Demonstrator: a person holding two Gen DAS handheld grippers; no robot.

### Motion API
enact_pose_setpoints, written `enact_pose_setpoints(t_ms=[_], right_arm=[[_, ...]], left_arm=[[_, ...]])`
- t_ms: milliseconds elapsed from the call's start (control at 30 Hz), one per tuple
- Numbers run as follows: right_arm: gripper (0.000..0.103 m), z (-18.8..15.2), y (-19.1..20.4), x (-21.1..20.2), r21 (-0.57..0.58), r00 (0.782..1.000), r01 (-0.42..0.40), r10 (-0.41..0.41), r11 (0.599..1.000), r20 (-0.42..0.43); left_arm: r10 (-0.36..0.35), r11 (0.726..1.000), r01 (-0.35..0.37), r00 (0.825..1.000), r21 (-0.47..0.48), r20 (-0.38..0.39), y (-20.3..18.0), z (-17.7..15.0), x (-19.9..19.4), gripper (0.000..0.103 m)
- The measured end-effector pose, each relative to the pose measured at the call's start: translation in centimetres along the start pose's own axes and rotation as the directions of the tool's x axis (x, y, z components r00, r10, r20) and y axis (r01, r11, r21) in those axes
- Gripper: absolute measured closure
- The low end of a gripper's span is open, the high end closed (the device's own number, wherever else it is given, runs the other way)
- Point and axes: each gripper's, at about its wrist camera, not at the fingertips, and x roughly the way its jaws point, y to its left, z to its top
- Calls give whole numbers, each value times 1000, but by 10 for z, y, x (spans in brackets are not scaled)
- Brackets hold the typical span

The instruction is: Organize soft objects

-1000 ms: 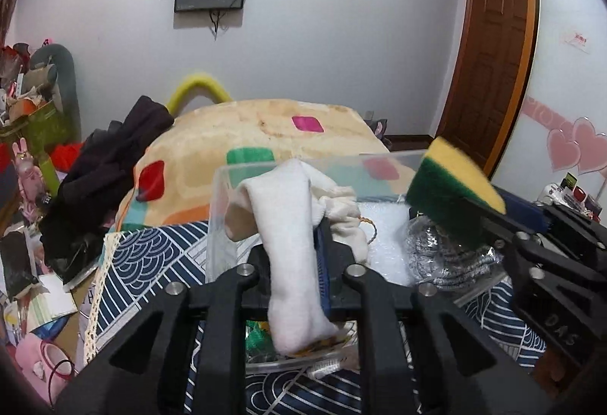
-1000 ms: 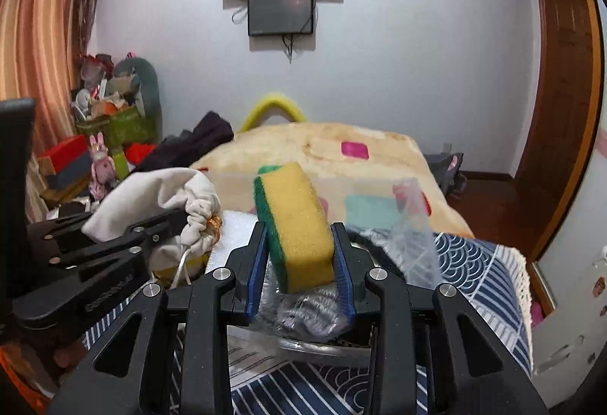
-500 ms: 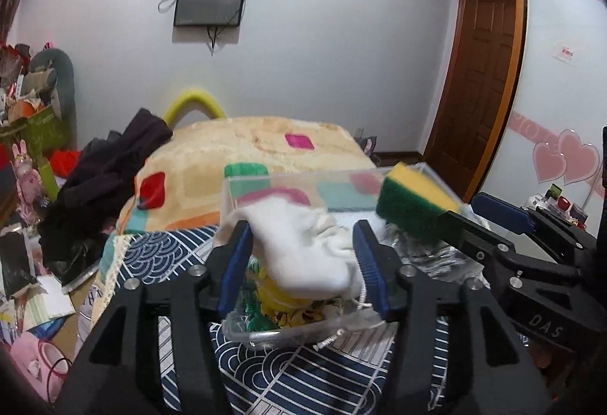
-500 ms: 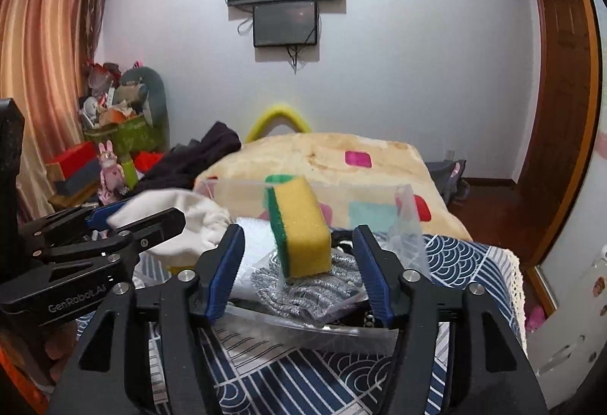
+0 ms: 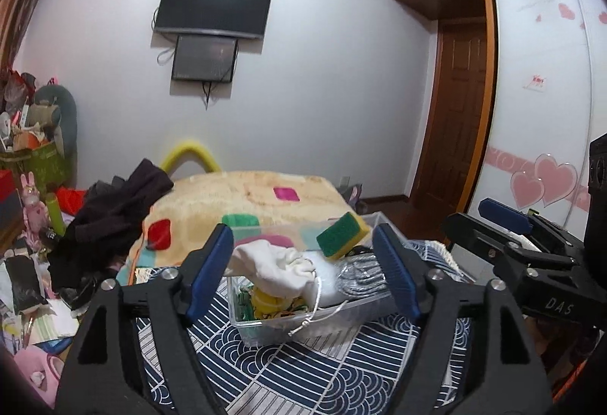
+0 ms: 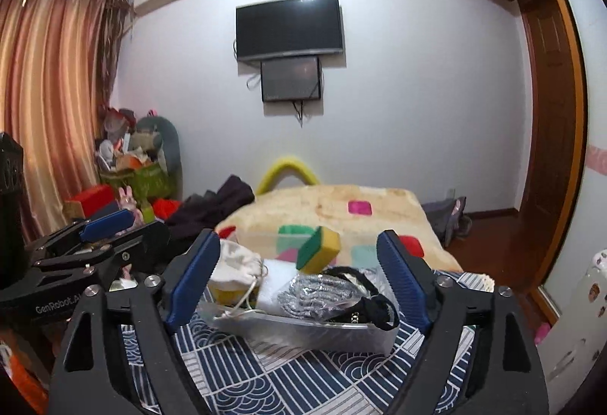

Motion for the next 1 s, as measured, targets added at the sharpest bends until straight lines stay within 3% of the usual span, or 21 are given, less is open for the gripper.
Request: enact_pose_setpoints(t_ms=[67, 267, 433, 1000], right_arm=[[18, 2, 2, -6, 0, 1000, -2, 2, 1000, 19], [8, 0, 7, -20, 1, 998, 4, -4, 1000, 61], [5, -2, 8, -25, 8, 997, 9, -10, 1000, 78], [4, -9, 10, -31, 11, 997, 8, -9, 1000, 83]], left_arm=[[-2, 1000, 2, 1000, 5, 20, -3, 1, -10, 12], [12, 999, -15, 996, 30, 83, -13, 3, -39, 3], [27, 999, -32, 993, 37, 114, -18, 4, -53, 2], [31, 998, -36, 993, 42, 115, -21, 1, -60, 1]])
